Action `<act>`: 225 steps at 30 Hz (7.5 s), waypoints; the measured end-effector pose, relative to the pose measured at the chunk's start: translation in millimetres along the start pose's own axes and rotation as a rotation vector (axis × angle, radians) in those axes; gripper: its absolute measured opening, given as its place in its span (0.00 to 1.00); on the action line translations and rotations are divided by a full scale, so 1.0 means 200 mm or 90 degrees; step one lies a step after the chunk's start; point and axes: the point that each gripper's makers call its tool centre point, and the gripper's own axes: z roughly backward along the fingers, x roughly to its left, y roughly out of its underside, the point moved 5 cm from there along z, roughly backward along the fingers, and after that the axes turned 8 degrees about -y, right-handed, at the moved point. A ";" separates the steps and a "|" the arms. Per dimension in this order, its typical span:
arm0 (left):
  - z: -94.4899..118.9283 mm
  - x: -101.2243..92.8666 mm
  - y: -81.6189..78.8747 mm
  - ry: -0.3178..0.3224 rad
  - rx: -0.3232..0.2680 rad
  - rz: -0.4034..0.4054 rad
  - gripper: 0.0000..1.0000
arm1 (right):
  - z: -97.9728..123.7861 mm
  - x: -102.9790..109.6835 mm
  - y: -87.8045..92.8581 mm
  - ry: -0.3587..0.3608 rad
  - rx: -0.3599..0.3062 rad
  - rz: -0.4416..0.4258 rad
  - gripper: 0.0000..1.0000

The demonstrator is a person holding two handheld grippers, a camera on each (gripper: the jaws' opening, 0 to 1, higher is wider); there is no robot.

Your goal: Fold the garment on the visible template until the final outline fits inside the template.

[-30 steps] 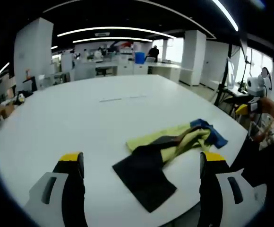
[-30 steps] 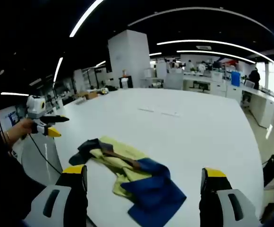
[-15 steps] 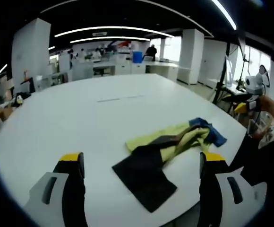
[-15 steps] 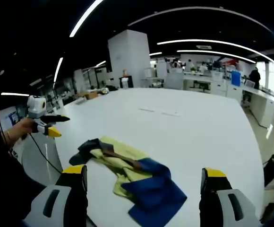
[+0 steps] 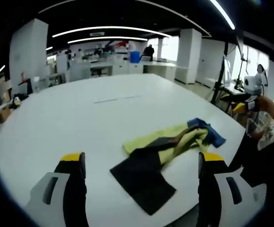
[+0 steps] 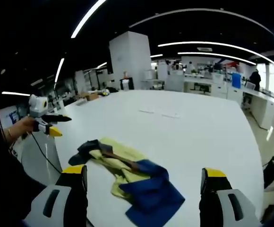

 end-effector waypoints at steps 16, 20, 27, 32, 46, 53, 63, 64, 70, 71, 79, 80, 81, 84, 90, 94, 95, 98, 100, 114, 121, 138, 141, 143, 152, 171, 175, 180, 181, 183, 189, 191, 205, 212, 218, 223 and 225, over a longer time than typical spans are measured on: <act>-0.11 0.00 -0.01 0.028 0.004 -0.058 0.78 | -0.07 -0.02 0.02 -0.031 0.030 0.052 0.72; -0.16 0.00 0.00 0.040 0.001 -0.073 0.69 | -0.11 -0.03 0.02 -0.043 0.040 0.063 0.63; -0.26 -0.02 0.03 0.072 0.011 -0.108 0.60 | -0.17 -0.03 0.04 -0.072 0.058 0.086 0.50; -0.32 -0.02 0.04 0.089 0.014 -0.112 0.52 | -0.22 -0.05 0.07 -0.085 0.078 0.109 0.42; -0.46 -0.01 0.08 0.109 0.041 -0.126 0.37 | -0.37 -0.12 0.11 -0.121 0.119 0.141 0.26; -0.53 -0.05 0.11 0.128 0.063 -0.144 0.29 | -0.43 -0.14 0.16 -0.137 0.150 0.165 0.22; -0.61 -0.08 0.13 0.147 0.091 -0.217 0.30 | -0.51 -0.14 0.20 -0.153 0.184 0.209 0.18; -0.62 -0.08 0.14 0.147 0.093 -0.223 0.30 | -0.51 -0.14 0.20 -0.156 0.185 0.208 0.18; -0.66 -0.09 0.14 0.149 0.092 -0.234 0.25 | -0.55 -0.14 0.21 -0.157 0.192 0.217 0.16; -0.67 -0.10 0.14 0.154 0.091 -0.236 0.24 | -0.55 -0.14 0.21 -0.157 0.193 0.223 0.16; -0.72 -0.09 0.15 0.163 0.096 -0.238 0.09 | -0.59 -0.17 0.24 -0.150 0.220 0.256 0.08; -0.72 -0.09 0.16 0.164 0.096 -0.244 0.06 | -0.59 -0.17 0.24 -0.150 0.219 0.256 0.06; -0.72 -0.09 0.16 0.160 0.095 -0.247 0.03 | -0.59 -0.17 0.24 -0.146 0.214 0.255 0.03; -0.73 -0.08 0.16 0.145 0.085 -0.232 0.00 | -0.59 -0.18 0.23 -0.142 0.210 0.254 0.00; -0.71 -0.06 0.12 0.133 0.066 -0.191 0.00 | -0.56 -0.17 0.16 -0.140 0.169 0.222 0.00; -0.67 -0.07 0.06 0.122 0.049 -0.184 0.00 | -0.53 -0.16 0.11 -0.136 0.145 0.214 0.00; -0.67 -0.07 0.04 0.119 0.043 -0.181 0.00 | -0.52 -0.15 0.10 -0.134 0.142 0.214 0.00; -0.64 -0.08 -0.01 0.113 0.022 -0.162 0.00 | -0.50 -0.14 0.06 -0.122 0.123 0.212 0.00; -0.63 -0.07 -0.03 0.107 0.008 -0.151 0.00 | -0.49 -0.13 0.04 -0.119 0.111 0.210 0.00; -0.51 0.02 -0.36 0.068 -0.136 -0.006 0.00 | -0.44 -0.13 -0.27 -0.056 -0.001 0.211 0.00; -0.55 0.03 -0.50 0.058 -0.175 0.001 0.00 | -0.46 -0.19 -0.38 -0.019 -0.023 0.204 0.00; -0.84 0.15 -0.79 -0.021 -0.262 0.014 0.00 | -0.66 -0.41 -0.69 0.098 -0.072 0.218 0.00; -0.90 0.17 -0.80 -0.026 -0.258 0.021 0.00 | -0.71 -0.45 -0.73 0.111 -0.083 0.211 0.00; -0.95 0.18 -0.81 -0.032 -0.256 0.020 0.00 | -0.75 -0.49 -0.74 0.127 -0.079 0.212 0.00; -1.19 0.29 -0.77 -0.063 -0.222 0.003 0.00 | -0.91 -0.73 -0.75 0.218 -0.075 0.193 0.00; -1.57 0.40 -0.49 -0.084 -0.101 -0.041 0.00 | -1.33 -0.93 -0.43 0.223 0.061 0.090 0.00; -1.59 0.43 -0.47 -0.087 -0.087 -0.037 0.00 | -1.35 -0.98 -0.40 0.221 0.084 0.088 0.00; -1.57 0.46 -0.46 -0.086 -0.078 -0.026 0.02 | -1.36 -0.98 -0.38 0.197 0.092 0.046 0.00; -1.56 0.47 -0.46 -0.088 -0.074 -0.030 0.05 | -1.36 -0.98 -0.38 0.196 0.092 0.041 0.03; -1.55 0.48 -0.45 -0.089 -0.071 -0.033 0.15 | -1.36 -0.96 -0.38 0.180 0.085 0.019 0.12; -1.48 0.46 -0.45 -0.065 -0.057 -0.049 0.34 | -1.32 -0.90 -0.39 0.141 0.097 -0.019 0.43; -1.46 0.45 -0.44 -0.053 -0.050 -0.054 0.40 | -1.30 -0.88 -0.39 0.131 0.100 -0.029 0.51; -1.24 0.36 -0.40 0.007 -0.023 -0.088 0.69 | -1.07 -0.75 -0.37 0.074 0.121 -0.046 0.81; -1.08 0.37 -0.32 0.020 -0.010 -0.095 0.73 | -0.91 -0.70 -0.28 0.073 0.129 -0.061 0.80; -0.98 0.38 -0.25 0.033 0.000 -0.067 0.73 | -0.79 -0.66 -0.20 0.073 0.142 -0.064 0.77; -0.87 0.38 -0.16 0.035 0.015 -0.064 0.70 | -0.72 -0.64 -0.14 0.072 0.154 -0.064 0.74; -0.84 0.38 -0.13 0.034 0.020 -0.066 0.69 | -0.69 -0.63 -0.11 0.073 0.159 -0.063 0.72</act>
